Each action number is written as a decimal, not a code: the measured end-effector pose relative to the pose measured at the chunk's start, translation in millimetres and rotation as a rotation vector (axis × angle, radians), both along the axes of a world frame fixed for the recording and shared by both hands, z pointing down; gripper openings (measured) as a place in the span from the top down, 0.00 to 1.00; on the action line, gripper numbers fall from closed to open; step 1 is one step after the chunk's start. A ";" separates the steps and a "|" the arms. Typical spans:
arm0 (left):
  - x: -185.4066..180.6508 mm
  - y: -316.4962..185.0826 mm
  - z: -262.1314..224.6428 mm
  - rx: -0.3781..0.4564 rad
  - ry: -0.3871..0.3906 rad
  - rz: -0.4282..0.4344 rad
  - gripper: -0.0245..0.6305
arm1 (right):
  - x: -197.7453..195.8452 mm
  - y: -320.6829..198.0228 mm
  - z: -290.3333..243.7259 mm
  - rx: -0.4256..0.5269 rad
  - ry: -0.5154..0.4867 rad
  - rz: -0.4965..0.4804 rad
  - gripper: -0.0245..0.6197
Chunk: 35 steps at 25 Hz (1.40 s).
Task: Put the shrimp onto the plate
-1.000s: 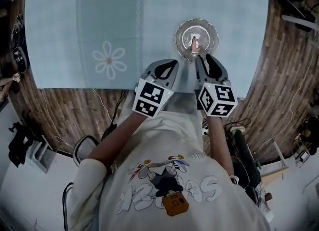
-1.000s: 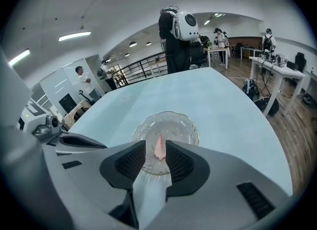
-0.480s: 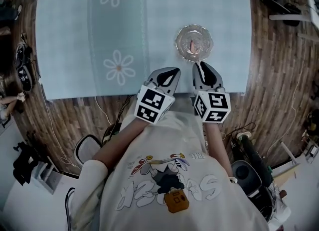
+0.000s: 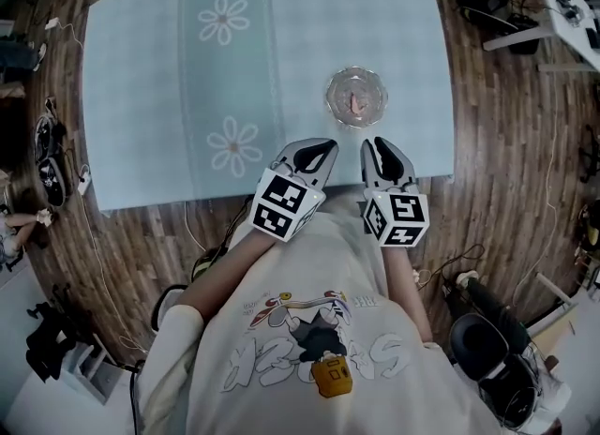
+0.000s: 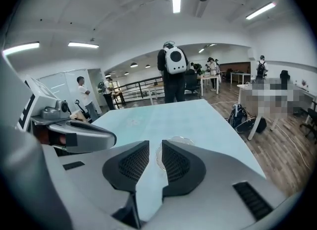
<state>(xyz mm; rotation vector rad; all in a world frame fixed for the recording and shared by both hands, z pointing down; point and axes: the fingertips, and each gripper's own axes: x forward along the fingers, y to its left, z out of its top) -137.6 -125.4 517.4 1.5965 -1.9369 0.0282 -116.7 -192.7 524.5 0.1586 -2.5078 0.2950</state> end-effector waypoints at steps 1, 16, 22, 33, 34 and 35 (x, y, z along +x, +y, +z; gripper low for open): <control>4.2 -1.1 -3.1 0.001 0.016 0.027 0.95 | 2.4 -0.3 -4.6 0.004 -0.010 0.010 0.81; 30.9 -9.8 -66.9 0.090 -0.108 0.170 0.95 | 38.0 17.9 -66.7 -0.013 -0.135 0.076 0.81; 42.5 -14.4 -71.8 0.095 -0.166 0.215 0.95 | 49.4 31.8 -69.7 0.009 -0.158 0.081 0.83; 43.5 -15.2 -68.1 0.095 -0.173 0.219 0.95 | 56.0 28.9 -70.9 0.037 -0.161 0.083 0.87; 47.4 -16.7 -68.2 0.092 -0.171 0.232 0.95 | 56.4 28.3 -71.1 0.035 -0.159 0.082 0.87; 50.6 -18.4 -68.0 0.088 -0.170 0.243 0.95 | 56.8 27.2 -70.9 0.030 -0.158 0.083 0.87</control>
